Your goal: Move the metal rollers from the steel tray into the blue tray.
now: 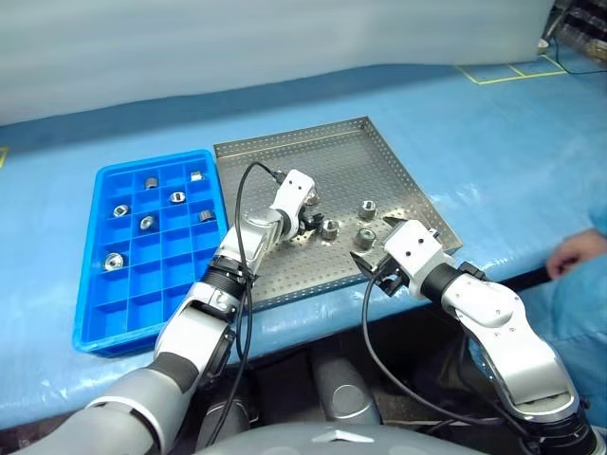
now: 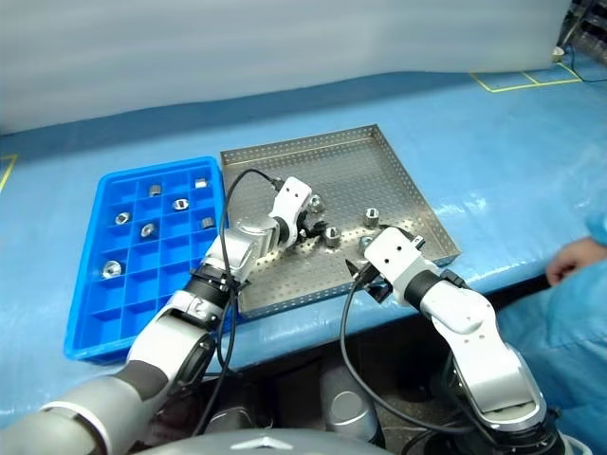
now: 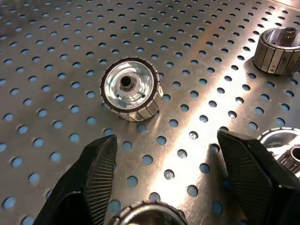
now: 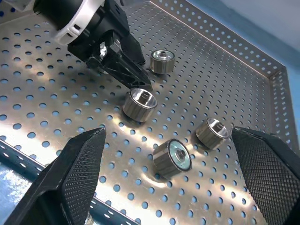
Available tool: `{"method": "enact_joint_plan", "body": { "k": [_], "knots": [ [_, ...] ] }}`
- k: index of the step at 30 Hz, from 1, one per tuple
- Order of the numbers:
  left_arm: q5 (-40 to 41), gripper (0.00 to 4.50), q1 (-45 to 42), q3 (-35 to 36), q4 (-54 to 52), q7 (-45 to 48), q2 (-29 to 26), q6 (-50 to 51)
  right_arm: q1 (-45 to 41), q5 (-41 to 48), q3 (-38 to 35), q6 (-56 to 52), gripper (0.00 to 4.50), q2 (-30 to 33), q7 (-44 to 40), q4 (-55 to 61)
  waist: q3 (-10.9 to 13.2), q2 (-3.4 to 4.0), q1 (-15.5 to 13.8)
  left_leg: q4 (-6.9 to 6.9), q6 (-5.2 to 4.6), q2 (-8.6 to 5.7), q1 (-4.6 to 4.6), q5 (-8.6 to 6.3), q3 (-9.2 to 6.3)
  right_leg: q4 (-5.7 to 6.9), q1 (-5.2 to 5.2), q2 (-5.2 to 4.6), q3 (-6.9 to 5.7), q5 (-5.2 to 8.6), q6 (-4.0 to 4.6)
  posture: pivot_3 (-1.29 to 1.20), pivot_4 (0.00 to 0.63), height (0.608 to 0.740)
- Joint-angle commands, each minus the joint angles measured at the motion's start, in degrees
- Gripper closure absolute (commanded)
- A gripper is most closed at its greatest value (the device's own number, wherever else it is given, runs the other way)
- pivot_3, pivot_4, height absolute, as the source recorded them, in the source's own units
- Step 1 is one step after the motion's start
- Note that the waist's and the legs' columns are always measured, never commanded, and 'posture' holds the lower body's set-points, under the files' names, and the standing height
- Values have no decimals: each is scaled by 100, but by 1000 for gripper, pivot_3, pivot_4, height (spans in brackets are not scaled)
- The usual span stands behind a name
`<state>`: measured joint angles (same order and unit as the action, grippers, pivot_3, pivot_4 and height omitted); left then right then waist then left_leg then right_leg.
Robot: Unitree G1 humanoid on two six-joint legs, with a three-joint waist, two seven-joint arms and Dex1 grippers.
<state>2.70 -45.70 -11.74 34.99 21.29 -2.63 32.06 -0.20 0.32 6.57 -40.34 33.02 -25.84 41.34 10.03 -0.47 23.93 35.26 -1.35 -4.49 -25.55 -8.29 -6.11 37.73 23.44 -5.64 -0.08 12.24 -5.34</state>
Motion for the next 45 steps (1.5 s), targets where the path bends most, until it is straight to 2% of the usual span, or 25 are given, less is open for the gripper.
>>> {"method": "enact_joint_plan", "body": {
  "k": [1, 2, 7, 9, 16, 23, 30, 35, 39, 42, 45],
  "knots": [
    [-84, 2500, 111, -34, -512, 46, -64, 215, -74, -17, -136, 24, 0, -19, 57, 232, 0, 0, 53, 0, 0, 0, 0, 0, 0, 2, 0, -1, 0, 0, 0, -484, 150, 740],
    [-95, 2773, 154, -22, -617, 48, -97, 244, -94, -19, -114, 33, 0, -24, 57, 203, 0, 0, 66, 0, 0, 0, 0, 0, 0, 2, 1, -1, 1, -1, -1, -475, 150, 740],
    [-15, 2773, 355, 137, -1054, -13, -144, 344, -208, -22, -11, 70, 0, -45, 35, 81, 0, 0, 82, 0, 0, 1, 1, 0, 0, 3, 2, -1, 1, -1, -2, -451, 150, 740],
    [104, 3290, 457, 251, -1312, 30, -157, 282, -262, -20, 21, 92, 0, -51, 19, 25, 0, 0, 73, 0, -1, 0, 1, 1, 0, 3, 2, -1, 2, -1, -2, -441, 150, 740],
    [911, 3290, 751, 904, -2519, 319, -207, 630, -360, -30, 118, 148, 0, -47, -22, -97, 0, 0, -37, 1, -1, 0, -2, 1, 1, 3, 5, -1, 2, -2, -2, -434, 150, 740],
    [1691, 3290, 1158, 1319, -4072, 616, -751, 1625, -448, -41, 242, 214, 0, -83, -41, -187, -1, 2, -91, 1, -8, 1, 0, 5, 1, 5, 7, 3, 5, -1, -1, -412, 150, 740],
    [2508, 3290, 1677, 1907, -5050, 687, -1090, 2134, -520, -47, 353, 290, 0, -127, -81, -304, -1, 2, -228, 4, -12, 1, 0, 8, 0, 7, 5, 4, 6, -2, -1, -374, 150, 740],
    [2509, 3290, 1880, 1861, -5155, 516, -1264, 2141, -604, -27, 447, 350, 0, -167, -112, -409, -1, 3, -422, 4, -10, 1, 2, 7, -1, 7, 6, 6, 8, -2, 0, -356, 150, 740],
    [2273, 3290, 1849, 1465, -4992, 513, -1351, 1867, -627, -61, 482, 376, 0, -182, -128, -436, -1, 3, -577, 5, -4, 1, 2, 4, -1, 6, 5, 6, 9, -2, 0, -363, 150, 740],
    [1859, 2680, 1758, 933, -4678, 554, -1443, 1504, -590, -76, 478, 366, 0, -184, -118, -405, -2, 3, -669, 5, -3, 0, 2, 3, 0, 4, 6, 5, 10, -2, 1, -374, 150, 740],
    [1743, 1678, 1642, 720, -4340, 498, -1242, 1351, -525, -109, 463, 344, 0, -200, -67, -360, -2, 4, -703, 4, -3, 0, 1, 3, 0, 5, 9, 6, 11, -2, 2, -398, 150, 740]
  ]
}}
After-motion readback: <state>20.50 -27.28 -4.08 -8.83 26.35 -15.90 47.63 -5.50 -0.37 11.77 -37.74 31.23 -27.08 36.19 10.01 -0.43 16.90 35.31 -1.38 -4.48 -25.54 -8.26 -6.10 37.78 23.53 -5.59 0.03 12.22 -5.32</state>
